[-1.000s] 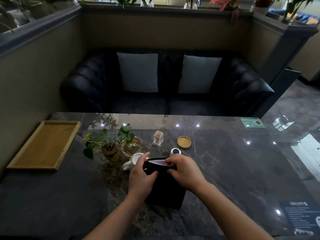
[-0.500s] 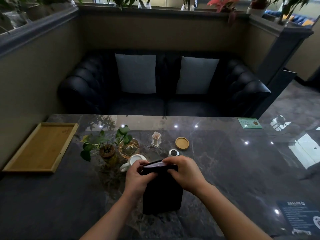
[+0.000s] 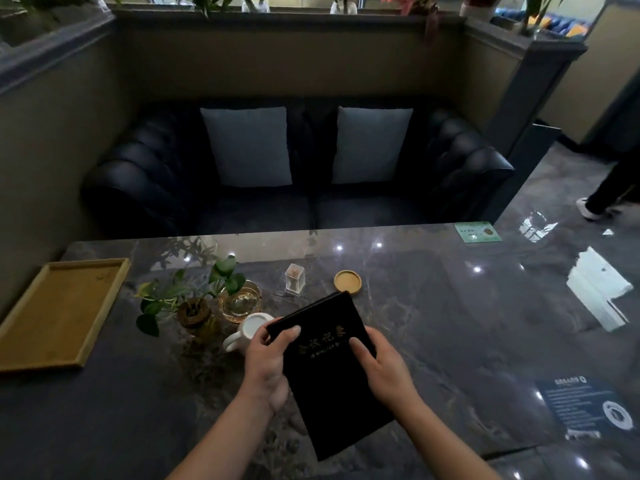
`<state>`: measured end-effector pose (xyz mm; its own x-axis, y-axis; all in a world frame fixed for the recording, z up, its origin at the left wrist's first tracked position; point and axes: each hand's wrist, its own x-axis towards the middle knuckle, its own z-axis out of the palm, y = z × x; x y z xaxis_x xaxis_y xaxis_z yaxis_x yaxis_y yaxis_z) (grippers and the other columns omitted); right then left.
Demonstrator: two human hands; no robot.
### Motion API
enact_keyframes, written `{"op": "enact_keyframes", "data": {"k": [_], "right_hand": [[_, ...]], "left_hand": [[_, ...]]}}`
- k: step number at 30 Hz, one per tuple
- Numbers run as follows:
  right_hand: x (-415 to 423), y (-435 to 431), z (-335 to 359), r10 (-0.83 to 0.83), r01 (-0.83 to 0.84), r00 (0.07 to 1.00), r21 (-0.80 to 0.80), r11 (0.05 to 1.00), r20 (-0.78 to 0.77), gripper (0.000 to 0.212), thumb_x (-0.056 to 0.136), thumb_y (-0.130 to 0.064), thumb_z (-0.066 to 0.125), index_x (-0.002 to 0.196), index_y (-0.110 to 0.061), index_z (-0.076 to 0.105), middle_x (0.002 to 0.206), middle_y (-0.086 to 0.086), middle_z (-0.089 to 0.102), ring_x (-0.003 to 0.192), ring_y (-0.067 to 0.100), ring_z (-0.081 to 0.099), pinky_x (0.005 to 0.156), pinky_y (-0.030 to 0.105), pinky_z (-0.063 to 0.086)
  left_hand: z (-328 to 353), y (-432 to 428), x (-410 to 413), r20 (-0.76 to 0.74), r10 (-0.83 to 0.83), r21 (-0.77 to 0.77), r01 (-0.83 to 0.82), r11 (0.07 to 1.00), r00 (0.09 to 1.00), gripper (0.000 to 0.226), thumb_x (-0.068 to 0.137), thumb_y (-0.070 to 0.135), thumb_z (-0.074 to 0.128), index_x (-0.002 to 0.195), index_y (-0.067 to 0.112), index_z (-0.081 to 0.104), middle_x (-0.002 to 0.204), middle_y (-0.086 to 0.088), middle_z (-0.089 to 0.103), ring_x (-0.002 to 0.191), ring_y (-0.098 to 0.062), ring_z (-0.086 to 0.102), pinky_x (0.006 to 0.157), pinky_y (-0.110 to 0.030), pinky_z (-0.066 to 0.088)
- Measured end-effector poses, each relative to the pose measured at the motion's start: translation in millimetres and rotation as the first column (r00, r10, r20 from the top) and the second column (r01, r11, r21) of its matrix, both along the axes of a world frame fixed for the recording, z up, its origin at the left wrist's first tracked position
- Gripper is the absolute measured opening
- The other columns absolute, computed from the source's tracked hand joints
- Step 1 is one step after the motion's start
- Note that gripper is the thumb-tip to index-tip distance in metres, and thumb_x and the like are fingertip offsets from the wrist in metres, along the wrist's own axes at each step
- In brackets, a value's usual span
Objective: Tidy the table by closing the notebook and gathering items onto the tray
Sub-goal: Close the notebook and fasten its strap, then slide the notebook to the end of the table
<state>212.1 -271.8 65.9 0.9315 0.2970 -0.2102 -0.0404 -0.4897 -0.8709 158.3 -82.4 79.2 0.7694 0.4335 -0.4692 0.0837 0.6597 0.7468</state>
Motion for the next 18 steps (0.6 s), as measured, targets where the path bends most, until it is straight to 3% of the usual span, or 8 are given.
{"op": "enact_keyframes", "data": {"k": [3,6,8,10,12,14,16,18], "right_hand": [[-0.1,-18.4,-6.5,-0.147,0.147,0.989,-0.009,0.989,0.010,0.021,0.092,-0.044,0.061,0.111,-0.040,0.056,0.103,-0.015,0.067,0.094,0.001,0.063,0.076,0.026,0.050],[2.2,-47.2,-14.2,-0.225,0.226,0.974,-0.042,0.973,0.041,0.014,0.092,-0.042,0.063,0.103,-0.043,0.056,0.095,-0.020,0.066,0.090,-0.003,0.062,0.071,0.020,0.048],[6.4,-72.0,-21.0,-0.275,0.277,0.960,-0.075,0.958,0.046,0.010,0.092,-0.043,0.062,0.100,-0.043,0.057,0.090,-0.022,0.065,0.085,-0.007,0.060,0.066,0.013,0.044],[14.1,-100.4,-28.3,-0.340,0.344,0.939,-0.120,0.931,0.053,0.010,0.091,-0.042,0.063,0.101,-0.037,0.063,0.085,-0.022,0.064,0.080,-0.004,0.061,0.064,0.013,0.042],[25.0,-128.4,-35.6,-0.395,0.399,0.917,-0.176,0.900,0.059,0.021,0.092,-0.042,0.063,0.108,-0.028,0.065,0.088,-0.018,0.065,0.084,0.006,0.062,0.068,0.024,0.044],[38.0,-153.7,-42.2,-0.431,0.430,0.901,-0.232,0.873,0.048,0.029,0.093,-0.044,0.061,0.113,-0.023,0.065,0.096,-0.009,0.067,0.092,0.015,0.063,0.076,0.032,0.047],[52.3,-175.6,-47.9,-0.451,0.440,0.892,-0.276,0.855,0.025,0.033,0.093,-0.047,0.058,0.116,-0.023,0.064,0.105,-0.003,0.070,0.099,0.019,0.064,0.084,0.038,0.051],[67.9,-196.3,-53.3,-0.460,0.443,0.888,-0.310,0.841,0.020,0.036,0.094,-0.048,0.056,0.118,-0.022,0.063,0.110,0.001,0.071,0.102,0.023,0.064,0.087,0.040,0.051]], "left_hand": [[-7.6,-19.7,9.1,-0.023,-0.070,0.009,0.070,0.997,0.997,0.044,0.072,0.004,0.076,0.113,0.002,0.061,0.101,-0.022,0.070,0.090,-0.037,0.068,0.080,-0.047,0.058],[-19.3,-43.6,22.0,-0.068,-0.181,0.051,0.185,0.981,0.981,0.041,0.076,0.007,0.076,0.114,0.007,0.062,0.104,-0.019,0.073,0.094,-0.035,0.070,0.084,-0.049,0.058],[-31.0,-60.6,32.8,-0.121,-0.262,0.147,0.278,0.949,0.957,0.036,0.082,0.008,0.072,0.117,0.012,0.063,0.105,-0.013,0.075,0.095,-0.028,0.071,0.083,-0.043,0.058],[-44.6,-76.9,42.5,-0.202,-0.345,0.313,0.394,0.864,0.917,0.037,0.087,0.012,0.069,0.122,0.016,0.060,0.114,-0.008,0.072,0.103,-0.022,0.068,0.093,-0.042,0.054],[-60.7,-89.0,50.0,-0.309,-0.433,0.568,0.529,0.630,0.847,0.043,0.089,0.020,0.068,0.130,0.020,0.054,0.126,-0.006,0.064,0.110,-0.016,0.061,0.100,-0.037,0.049],[-76.4,-99.0,55.8,-0.452,-0.483,0.767,0.603,0.220,0.750,0.052,0.091,0.033,0.063,0.140,0.021,0.047,0.137,-0.002,0.053,0.121,-0.014,0.051,0.101,-0.029,0.041],[-90.6,-111.2,63.8,-0.564,-0.477,0.806,0.575,-0.139,0.675,0.059,0.093,0.043,0.053,0.146,0.022,0.038,0.147,-0.001,0.040,0.135,-0.018,0.038,0.110,-0.032,0.034],[-103.1,-127.2,76.0,-0.655,-0.433,0.756,0.529,-0.387,0.619,0.062,0.094,0.048,0.044,0.150,0.024,0.031,0.154,-0.005,0.032,0.144,-0.024,0.026,0.119,-0.038,0.024]]}}
